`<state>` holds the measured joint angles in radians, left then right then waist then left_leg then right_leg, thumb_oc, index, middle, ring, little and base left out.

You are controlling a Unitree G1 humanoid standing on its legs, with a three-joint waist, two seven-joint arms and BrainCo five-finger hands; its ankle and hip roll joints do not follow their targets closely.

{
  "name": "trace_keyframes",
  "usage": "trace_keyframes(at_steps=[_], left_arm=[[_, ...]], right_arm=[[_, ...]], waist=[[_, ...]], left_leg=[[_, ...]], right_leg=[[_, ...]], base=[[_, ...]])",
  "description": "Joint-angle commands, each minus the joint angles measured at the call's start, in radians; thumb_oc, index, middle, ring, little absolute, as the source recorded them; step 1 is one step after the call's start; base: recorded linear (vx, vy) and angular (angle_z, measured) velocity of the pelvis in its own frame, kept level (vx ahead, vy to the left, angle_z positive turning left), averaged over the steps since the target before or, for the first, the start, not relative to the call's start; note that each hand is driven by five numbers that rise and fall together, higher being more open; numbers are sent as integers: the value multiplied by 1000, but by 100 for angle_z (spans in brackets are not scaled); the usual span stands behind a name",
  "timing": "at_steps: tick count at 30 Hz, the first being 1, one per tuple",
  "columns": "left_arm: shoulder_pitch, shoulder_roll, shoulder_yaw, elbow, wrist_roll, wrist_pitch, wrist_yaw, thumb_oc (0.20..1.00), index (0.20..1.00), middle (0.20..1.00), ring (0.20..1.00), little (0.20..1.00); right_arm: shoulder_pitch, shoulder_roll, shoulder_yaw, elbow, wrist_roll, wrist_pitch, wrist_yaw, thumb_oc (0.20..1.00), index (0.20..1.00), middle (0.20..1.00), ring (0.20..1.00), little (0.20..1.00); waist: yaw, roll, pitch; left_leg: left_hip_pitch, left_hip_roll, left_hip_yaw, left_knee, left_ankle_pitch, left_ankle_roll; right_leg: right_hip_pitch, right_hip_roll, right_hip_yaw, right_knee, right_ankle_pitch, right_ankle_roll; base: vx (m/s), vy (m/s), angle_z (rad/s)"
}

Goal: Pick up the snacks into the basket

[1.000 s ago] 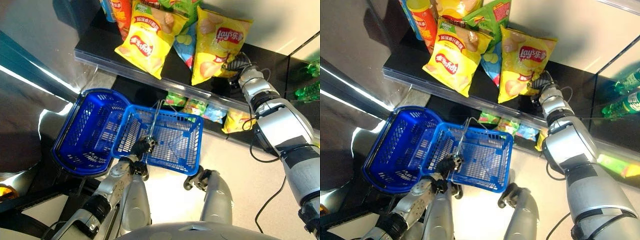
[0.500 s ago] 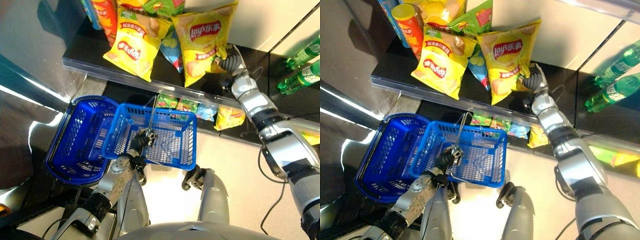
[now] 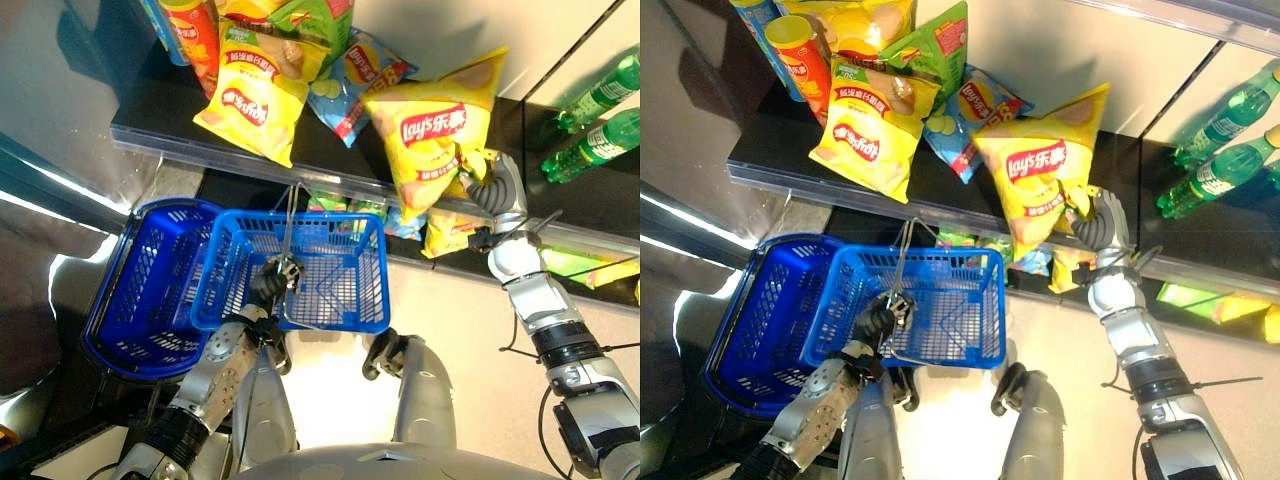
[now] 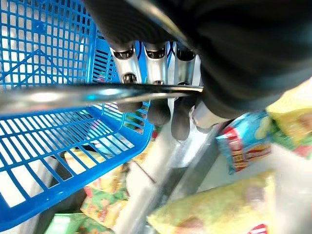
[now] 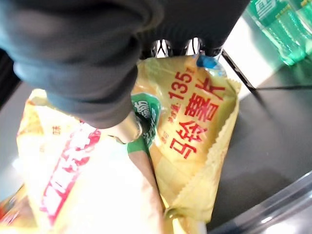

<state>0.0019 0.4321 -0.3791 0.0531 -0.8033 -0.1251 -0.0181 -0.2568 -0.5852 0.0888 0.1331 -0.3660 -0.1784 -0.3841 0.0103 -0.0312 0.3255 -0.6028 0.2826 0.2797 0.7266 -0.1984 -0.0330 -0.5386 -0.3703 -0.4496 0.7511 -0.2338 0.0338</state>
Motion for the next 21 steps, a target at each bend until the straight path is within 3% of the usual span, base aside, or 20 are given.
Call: trace_keyframes(at_steps=[1,5,10,15,21], left_arm=[[-15,11,38,-230,-43,-132,-47,200,200,200,200,200],[19,31,57,-278,-62,-138,-46,200,200,200,200,200],[26,34,55,-293,-71,-137,-40,200,200,200,200,200],[17,19,66,-310,-72,-120,-37,200,200,200,200,200],[17,-11,67,-325,-92,-83,-48,200,200,200,200,200]], right_arm=[[-16,-76,-35,-101,-29,-99,-3,200,200,200,200,200],[61,-99,30,-152,17,-134,86,200,200,200,200,200],[58,-119,134,-128,-23,-124,136,200,200,200,200,200],[-34,-162,241,-71,-204,-46,222,200,200,200,200,200],[-181,-123,296,-19,-211,27,333,200,200,200,200,200]], waist=[[-1,17,-42],[-4,9,-39],[-5,8,-37],[4,4,-32],[19,0,-21]], left_leg=[[85,-19,24,-36,-39,19],[94,-17,27,-43,-34,17],[105,-16,28,-51,-31,15],[105,-15,30,-52,-29,11],[107,-14,33,-53,-28,12]], right_leg=[[32,-12,16,-25,80,113],[38,-11,22,-30,84,111],[46,-11,22,-37,88,111],[46,-10,26,-39,91,111],[52,-11,18,-39,91,105]], base=[[0,0,0],[0,0,0],[0,0,0],[0,0,0],[0,0,0]])
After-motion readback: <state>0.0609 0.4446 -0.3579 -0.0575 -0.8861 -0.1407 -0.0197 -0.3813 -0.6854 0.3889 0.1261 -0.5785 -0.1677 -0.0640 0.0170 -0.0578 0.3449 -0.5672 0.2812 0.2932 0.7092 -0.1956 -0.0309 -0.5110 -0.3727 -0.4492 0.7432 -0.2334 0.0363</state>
